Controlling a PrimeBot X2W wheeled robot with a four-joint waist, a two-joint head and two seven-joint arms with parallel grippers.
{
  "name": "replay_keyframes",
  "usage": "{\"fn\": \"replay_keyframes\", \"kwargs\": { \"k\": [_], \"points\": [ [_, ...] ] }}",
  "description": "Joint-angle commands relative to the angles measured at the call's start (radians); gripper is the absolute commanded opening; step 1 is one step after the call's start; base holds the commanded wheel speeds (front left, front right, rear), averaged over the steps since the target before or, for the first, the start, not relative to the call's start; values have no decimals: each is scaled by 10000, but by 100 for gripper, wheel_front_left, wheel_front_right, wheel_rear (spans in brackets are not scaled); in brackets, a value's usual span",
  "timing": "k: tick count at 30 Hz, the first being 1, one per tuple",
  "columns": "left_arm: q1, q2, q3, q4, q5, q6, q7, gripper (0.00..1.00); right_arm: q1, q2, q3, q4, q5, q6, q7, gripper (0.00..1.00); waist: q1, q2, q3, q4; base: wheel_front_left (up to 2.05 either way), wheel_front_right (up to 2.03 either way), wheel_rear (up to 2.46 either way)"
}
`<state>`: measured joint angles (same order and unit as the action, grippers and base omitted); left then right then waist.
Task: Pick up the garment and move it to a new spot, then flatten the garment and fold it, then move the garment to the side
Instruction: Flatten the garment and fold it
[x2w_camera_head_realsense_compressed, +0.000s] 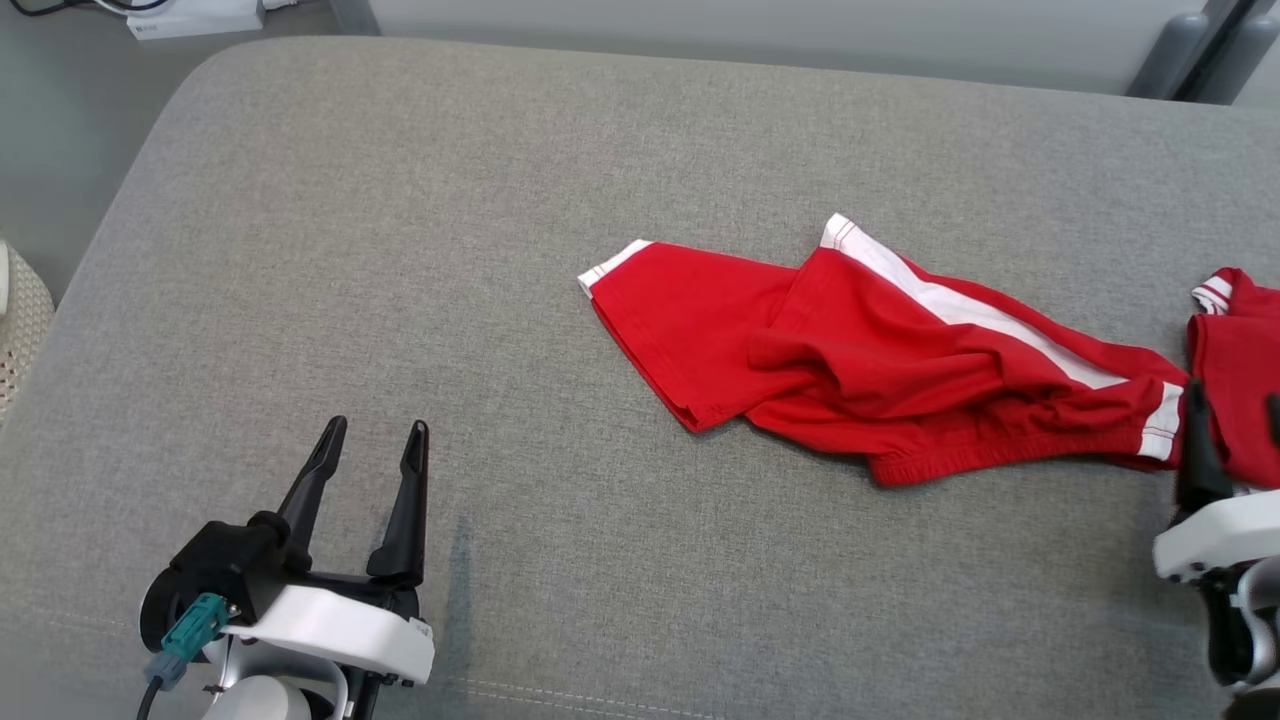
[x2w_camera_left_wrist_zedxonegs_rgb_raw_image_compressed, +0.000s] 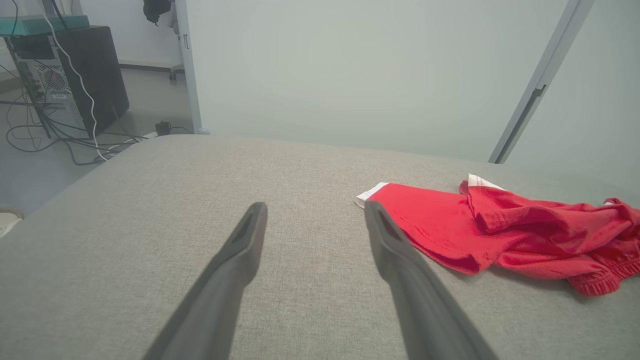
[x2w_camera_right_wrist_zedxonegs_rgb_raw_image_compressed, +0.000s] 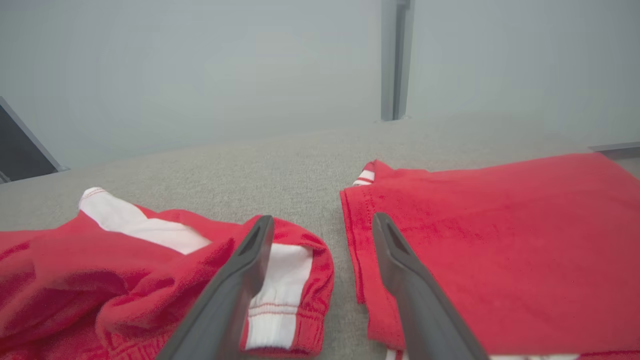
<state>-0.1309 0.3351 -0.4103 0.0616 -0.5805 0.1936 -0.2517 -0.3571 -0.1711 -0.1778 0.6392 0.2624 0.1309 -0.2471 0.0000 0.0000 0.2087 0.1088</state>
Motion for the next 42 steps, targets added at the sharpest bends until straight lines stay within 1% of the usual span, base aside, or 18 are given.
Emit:
{"fn": "replay_keyframes", "kwargs": {
  "k": [1, 2, 3, 4, 6, 9, 12, 15, 19, 24, 31, 42],
  "points": [
    [-243, 250, 424, -257, 154, -8, -100, 100, 164, -166, -48, -698, -79, -2, -137, 100, 0, 0, -49, -24, 0, 0, 0],
    [-233, 262, 432, -278, 155, 6, -100, 100, 340, -89, -214, -1177, -179, -2, -139, 100, 0, 0, -81, -40, 0, 0, 0],
    [-233, 262, 432, -278, 155, 6, -100, 100, 340, -89, -214, -1177, -179, -2, -139, 100, 0, 0, -81, -40, 0, 0, 0],
    [-198, 283, 462, -333, 144, 40, -101, 100, 785, 143, -466, -2273, -449, -2, -142, 100, 0, 0, -157, -95, 0, 0, 0],
    [-152, 330, 479, -391, 144, 69, -92, 100, 1293, 441, -561, -3382, -704, -2, -143, 100, 0, 0, -222, -157, 0, 0, 0],
    [-95, 394, 464, -539, 196, 161, -29, 100, 2074, 744, -430, -4830, -1147, -2, -144, 100, 0, 0, -326, -228, 0, 0, 0],
    [-4, 451, 458, -690, 220, 260, 52, 100, 2847, 982, -154, -5811, -1424, -2, -145, 100, 0, 0, -465, -296, 0, 0, 0],
    [84, 497, 443, -807, 219, 326, 135, 100, 3576, 1126, 112, -6382, -1572, -2, -145, 100, 0, 0, -621, -341, 0, 0, 0],
    [275, 593, 490, -907, 177, 413, 197, 100, 4424, 1197, 525, -6677, -1596, -2, -146, 100, 0, 0, -823, -471, 0, 0, 0],
    [512, 641, 494, -1004, 126, 525, 273, 100, 5183, 1205, 1018, -6544, -1089, -2, -146, 100, 0, 0, -1072, -612, 0, 0, 0],
    [650, 714, 468, -1174, 96, 605, 378, 100, 5242, 1207, 1108, -6485, -902, -2, -146, 100, 0, 0, -1184, -747, 0, 0, 0],
    [803, 752, 411, -1230, 45, 671, 419, 100, 5265, 1208, 1109, -6462, -912, -2, -147, 100, 0, 0, -1319, -738, 0, 0, 0]
  ]
}}
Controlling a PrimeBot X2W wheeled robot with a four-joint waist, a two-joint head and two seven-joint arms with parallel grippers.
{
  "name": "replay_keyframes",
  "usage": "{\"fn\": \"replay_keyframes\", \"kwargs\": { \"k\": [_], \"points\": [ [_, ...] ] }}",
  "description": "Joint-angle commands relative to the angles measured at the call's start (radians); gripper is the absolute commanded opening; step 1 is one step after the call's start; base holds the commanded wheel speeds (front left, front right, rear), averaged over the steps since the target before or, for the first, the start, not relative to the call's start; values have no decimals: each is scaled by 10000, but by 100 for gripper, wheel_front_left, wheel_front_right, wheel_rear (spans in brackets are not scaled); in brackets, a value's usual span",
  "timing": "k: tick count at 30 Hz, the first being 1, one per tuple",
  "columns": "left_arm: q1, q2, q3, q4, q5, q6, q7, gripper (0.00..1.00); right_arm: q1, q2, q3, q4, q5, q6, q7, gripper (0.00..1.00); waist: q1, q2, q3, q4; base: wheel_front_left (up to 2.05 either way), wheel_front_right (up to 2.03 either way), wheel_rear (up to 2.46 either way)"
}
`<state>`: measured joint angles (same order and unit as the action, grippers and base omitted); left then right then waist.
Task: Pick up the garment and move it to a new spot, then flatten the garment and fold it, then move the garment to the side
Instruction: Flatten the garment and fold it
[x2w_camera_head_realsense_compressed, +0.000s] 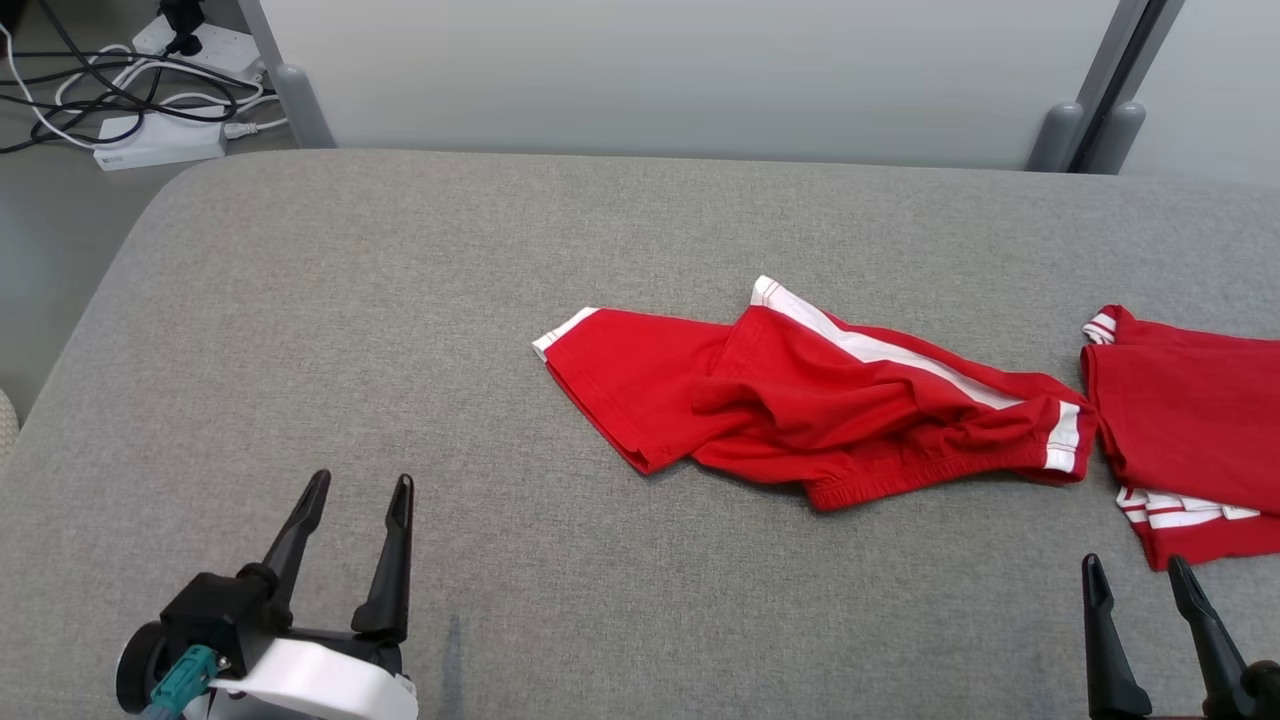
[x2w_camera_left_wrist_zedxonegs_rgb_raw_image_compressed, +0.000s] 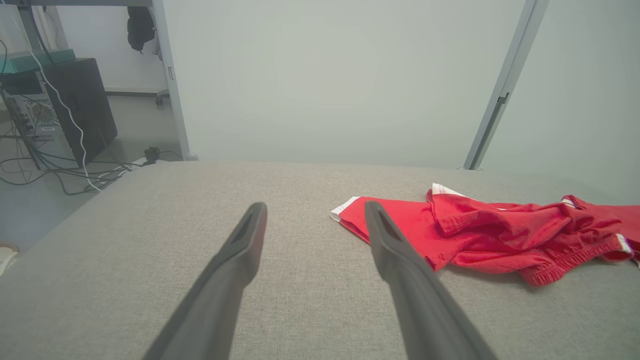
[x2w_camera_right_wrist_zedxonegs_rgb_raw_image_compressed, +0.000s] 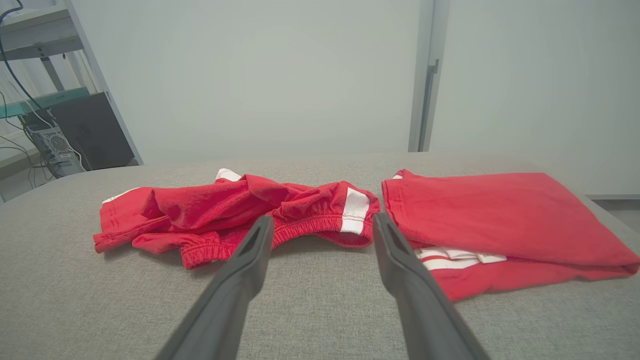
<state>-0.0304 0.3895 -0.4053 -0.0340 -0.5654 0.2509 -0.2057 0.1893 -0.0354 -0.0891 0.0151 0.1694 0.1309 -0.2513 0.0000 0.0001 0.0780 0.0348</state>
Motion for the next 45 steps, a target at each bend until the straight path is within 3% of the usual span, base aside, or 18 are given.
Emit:
{"fn": "replay_keyframes", "kwargs": {
  "k": [1, 21, 31, 45],
  "points": [
    [-195, 213, 355, -276, -114, 97, -34, 100, -187, -149, 233, -223, 45, -2, -104, 100, 0, -1, -8, 3, 0, 0, 0],
    [-630, 366, 158, -375, -171, -61, 336, 100, -497, -149, 203, -215, 264, -2, -105, 100, 0, -1, 571, -388, 0, 0, 0],
    [-2364, 348, -508, 171, -376, -1045, 1537, 100, -910, -149, 451, -48, 1062, -2, -105, 100, 0, -1, 1509, -1380, 0, 0, 0],
    [-5828, 130, -947, 1842, -1145, -2474, 3876, 100, -2454, -149, 2079, 493, 2543, -2, -105, 100, 0, -1, 2964, -3405, 0, 0, 0]
  ]
}}
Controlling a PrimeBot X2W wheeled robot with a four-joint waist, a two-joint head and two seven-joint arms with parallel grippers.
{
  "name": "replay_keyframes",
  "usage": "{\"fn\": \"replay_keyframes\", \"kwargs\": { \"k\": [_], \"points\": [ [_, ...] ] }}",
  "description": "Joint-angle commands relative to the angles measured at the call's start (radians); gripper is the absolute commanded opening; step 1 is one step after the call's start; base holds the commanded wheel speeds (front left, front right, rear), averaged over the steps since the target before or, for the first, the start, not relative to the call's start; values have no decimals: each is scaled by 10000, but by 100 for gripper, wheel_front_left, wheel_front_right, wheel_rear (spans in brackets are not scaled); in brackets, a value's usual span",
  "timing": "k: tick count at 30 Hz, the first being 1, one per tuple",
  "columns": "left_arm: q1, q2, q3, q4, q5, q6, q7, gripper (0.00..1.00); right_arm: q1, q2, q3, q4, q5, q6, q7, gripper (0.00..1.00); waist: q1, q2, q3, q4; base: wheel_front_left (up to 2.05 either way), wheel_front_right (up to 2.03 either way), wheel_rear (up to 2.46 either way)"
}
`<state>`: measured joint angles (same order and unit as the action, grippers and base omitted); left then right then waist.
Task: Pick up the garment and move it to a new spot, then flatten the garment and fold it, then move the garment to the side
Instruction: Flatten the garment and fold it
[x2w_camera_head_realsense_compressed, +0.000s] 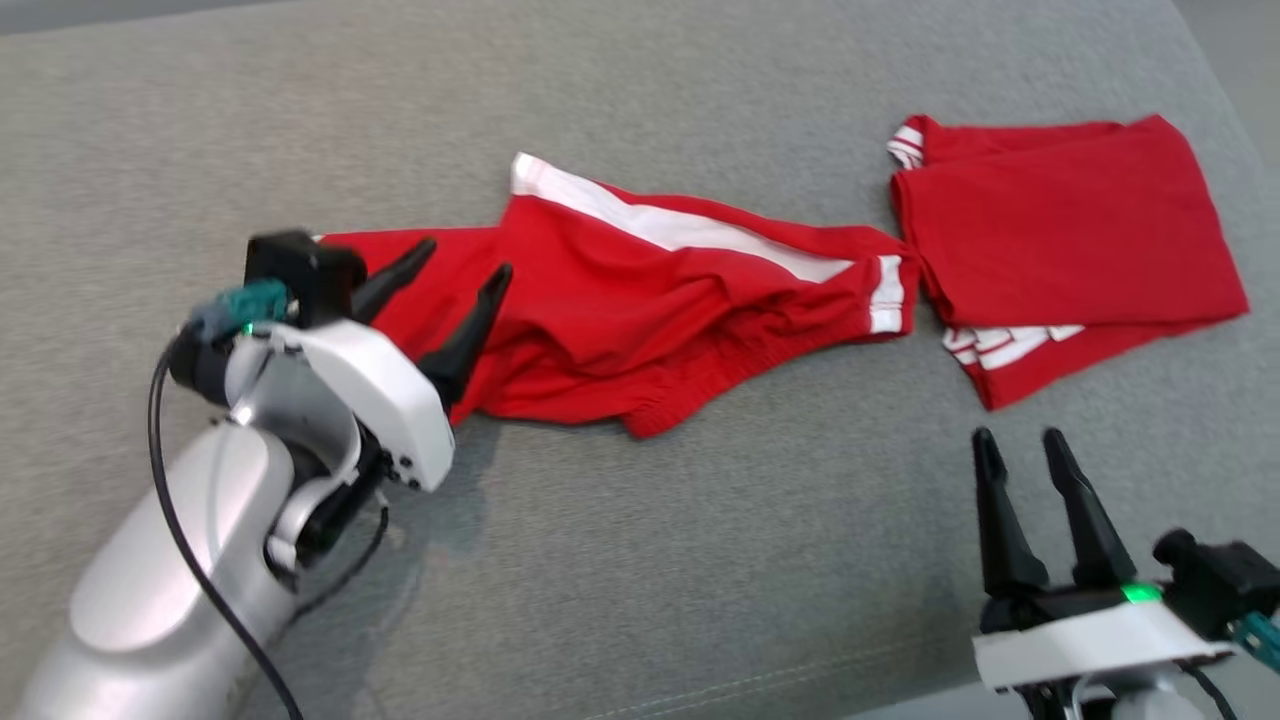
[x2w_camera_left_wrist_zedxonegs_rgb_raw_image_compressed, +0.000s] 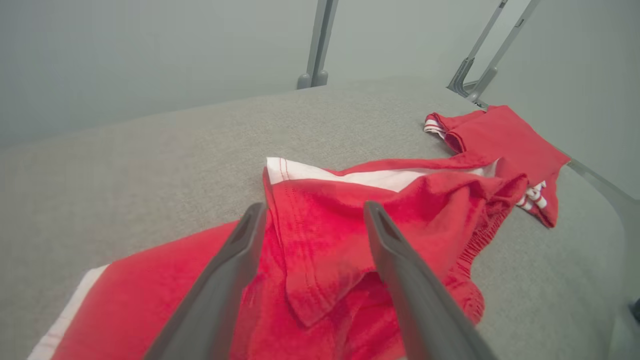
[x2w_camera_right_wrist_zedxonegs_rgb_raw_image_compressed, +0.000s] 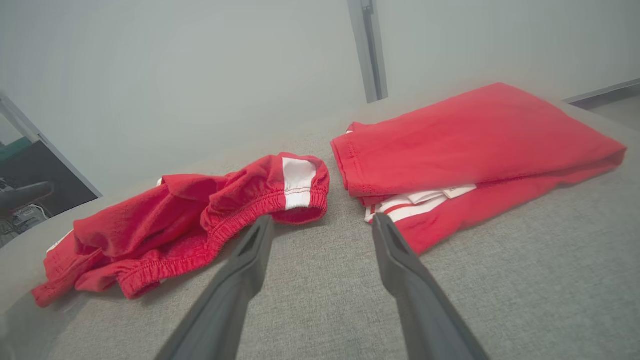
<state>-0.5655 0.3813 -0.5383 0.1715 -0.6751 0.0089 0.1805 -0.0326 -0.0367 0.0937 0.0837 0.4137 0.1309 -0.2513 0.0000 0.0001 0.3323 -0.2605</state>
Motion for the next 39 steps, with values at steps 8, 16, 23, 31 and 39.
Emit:
{"fn": "replay_keyframes", "kwargs": {
  "k": [8, 16, 23, 31, 39],
  "points": [
    [-1826, 434, 418, 745, -301, -435, 1050, 100, -1173, -135, 1071, 350, 746, -2, -105, 100, 0, -1, 944, -1141, 0, 0, 0],
    [-2936, 1042, 525, 1658, -316, -593, 1958, 100, -2234, -135, 2111, 836, 1720, -2, -105, 100, 0, -1, 1400, -1642, 0, 0, 0],
    [-3402, 1129, 578, 2130, -557, -754, 2314, 100, -2939, -135, 2693, 1152, 2064, -2, -105, 100, 0, -1, 1499, -1686, 0, 0, 0],
    [-3872, 1168, 577, 2846, -670, -882, 2465, 100, -3859, -135, 3170, 1665, 2432, -2, -105, 100, 0, -1, 1761, -1845, 0, 0, 0],
    [-4284, 961, 475, 3428, -829, -1066, 2423, 100, -4570, -135, 3557, 2237, 2731, -2, -105, 100, 0, -1, 1943, -1878, 0, 0, 0]
  ]
}}
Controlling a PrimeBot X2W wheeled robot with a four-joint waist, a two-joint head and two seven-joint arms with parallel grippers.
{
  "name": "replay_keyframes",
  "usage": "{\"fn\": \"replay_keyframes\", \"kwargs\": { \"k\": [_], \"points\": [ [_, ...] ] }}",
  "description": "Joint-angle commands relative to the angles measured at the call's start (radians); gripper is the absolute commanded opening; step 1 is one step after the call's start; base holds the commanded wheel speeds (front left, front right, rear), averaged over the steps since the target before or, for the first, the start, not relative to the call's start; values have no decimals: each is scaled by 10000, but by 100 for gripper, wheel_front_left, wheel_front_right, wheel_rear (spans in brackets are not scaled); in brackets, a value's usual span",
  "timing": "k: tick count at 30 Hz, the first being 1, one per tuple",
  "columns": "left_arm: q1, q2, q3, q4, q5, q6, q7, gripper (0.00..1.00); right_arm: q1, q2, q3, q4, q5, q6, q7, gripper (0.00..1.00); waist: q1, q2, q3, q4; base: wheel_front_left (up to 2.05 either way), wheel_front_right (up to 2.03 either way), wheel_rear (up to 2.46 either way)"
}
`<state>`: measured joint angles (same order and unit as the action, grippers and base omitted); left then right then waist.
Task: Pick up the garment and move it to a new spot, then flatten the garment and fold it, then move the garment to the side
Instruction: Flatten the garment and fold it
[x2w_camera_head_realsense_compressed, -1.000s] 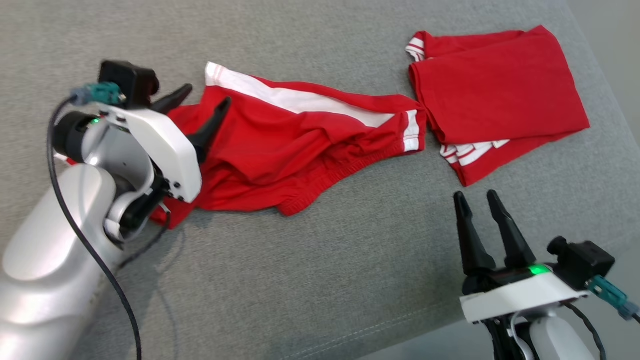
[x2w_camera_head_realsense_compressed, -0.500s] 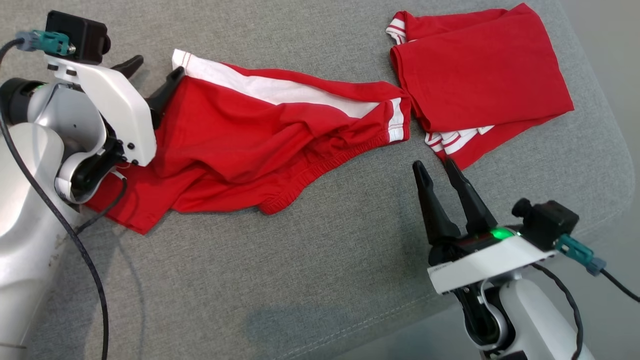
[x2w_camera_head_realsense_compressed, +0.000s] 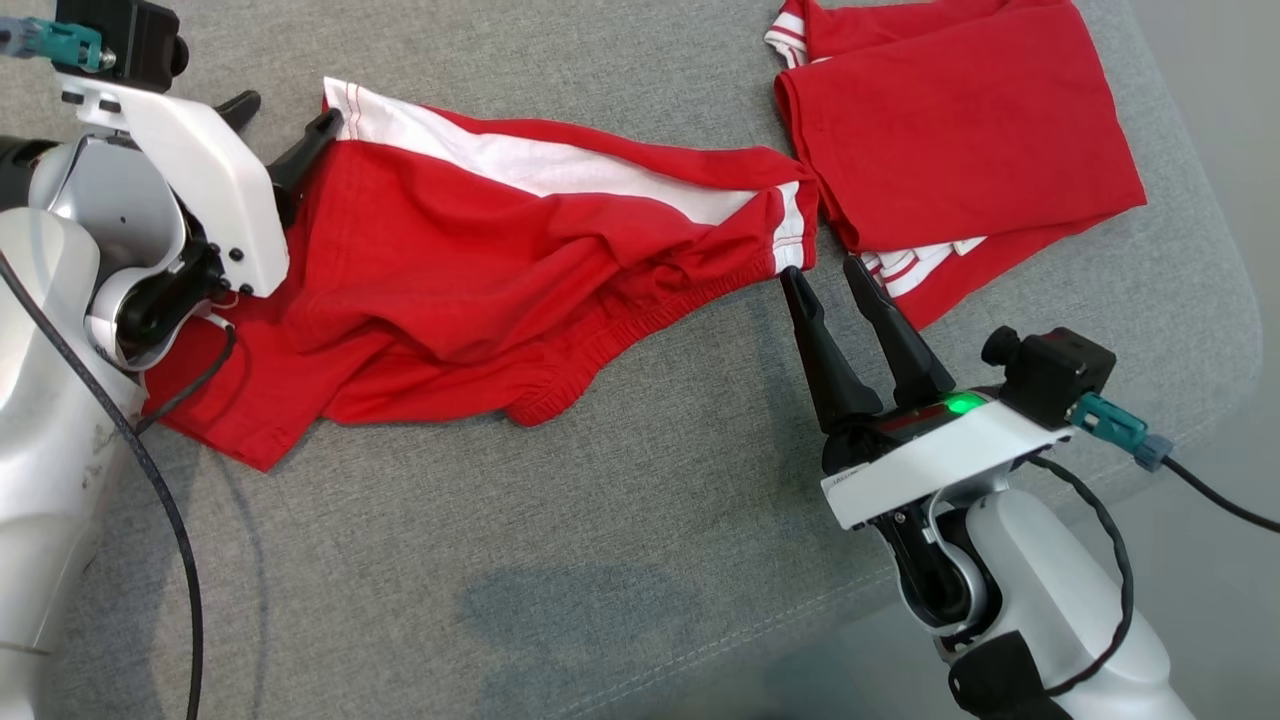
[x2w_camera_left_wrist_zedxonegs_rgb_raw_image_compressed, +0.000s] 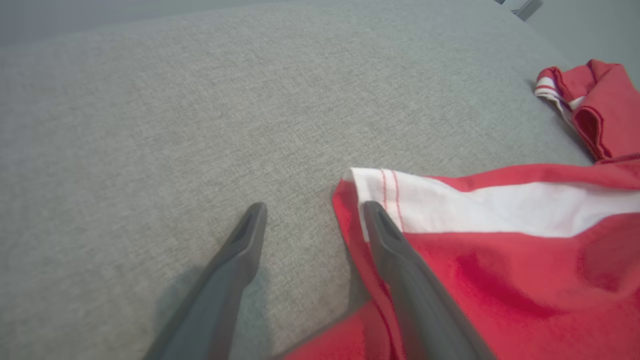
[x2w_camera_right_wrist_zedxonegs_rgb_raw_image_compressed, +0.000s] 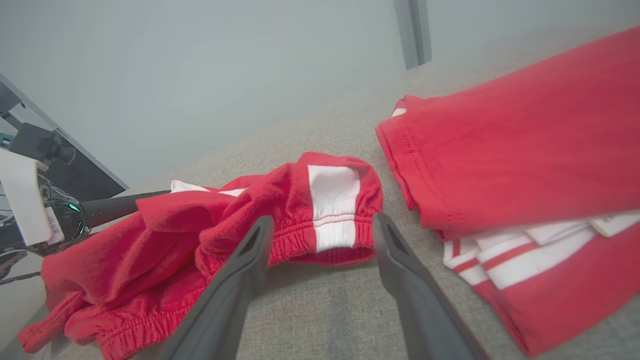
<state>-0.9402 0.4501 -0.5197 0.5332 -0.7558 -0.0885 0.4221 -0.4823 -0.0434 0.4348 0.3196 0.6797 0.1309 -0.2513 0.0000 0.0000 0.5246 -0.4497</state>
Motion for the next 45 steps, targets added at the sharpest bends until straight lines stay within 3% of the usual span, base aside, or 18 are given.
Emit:
{"fn": "replay_keyframes", "kwargs": {
  "k": [1, 15, 16, 17, 18, 19, 20, 21, 29, 45],
  "points": [
    [-576, 231, 278, -133, -77, -114, 37, 100, -142, -68, 187, -16, 121, -2, -105, 100, 0, 0, 34, 29, 0, 0, 0],
    [-1104, -56, -84, 289, -655, -326, 825, 100, -1408, -68, 727, 1560, 590, -2, -105, 100, 0, 0, 396, 148, 0, 0, 0],
    [-1107, -96, -115, 303, -762, -335, 986, 100, -1461, -68, 752, 1616, 613, -2, -105, 87, 0, 0, 400, 167, 0, 0, 0],
    [-1104, -122, -167, 310, -861, -344, 1185, 99, -1503, -68, 762, 1656, 630, -2, -105, 65, 0, 0, 400, 188, 0, 0, 0],
    [-1081, -198, -145, 303, -1075, -353, 1374, 83, -1535, -68, 760, 1685, 635, -2, -105, 44, 0, 0, 396, 211, 0, 0, 0],
    [-1077, -249, -123, 268, -1248, -360, 1525, 45, -1562, -68, 767, 1709, 627, -2, -105, 34, 0, 0, 397, 231, 0, 0, 0],
    [-1099, -233, -169, 216, -1274, -365, 1630, 4, -1582, -68, 771, 1736, 622, -2, -105, 0, 0, 0, 400, 250, 0, 0, 0],
    [-1088, -236, -196, 188, -1354, -370, 1760, 0, -1588, -68, 786, 1808, 636, -2, -105, 0, 0, 0, 398, 268, 0, 0, 0],
    [-1113, -170, -58, -229, -1729, -392, 1676, 0, -1366, -68, 579, 1689, 359, -2, -105, 0, 0, 0, 362, 348, 0, 0, 0],
    [-953, -33, 11, -688, -1973, -404, 1363, 0, 241, -68, -291, 200, -450, -2, -105, 0, 0, 0, -114, 460, 0, 0, 0]
  ]
}}
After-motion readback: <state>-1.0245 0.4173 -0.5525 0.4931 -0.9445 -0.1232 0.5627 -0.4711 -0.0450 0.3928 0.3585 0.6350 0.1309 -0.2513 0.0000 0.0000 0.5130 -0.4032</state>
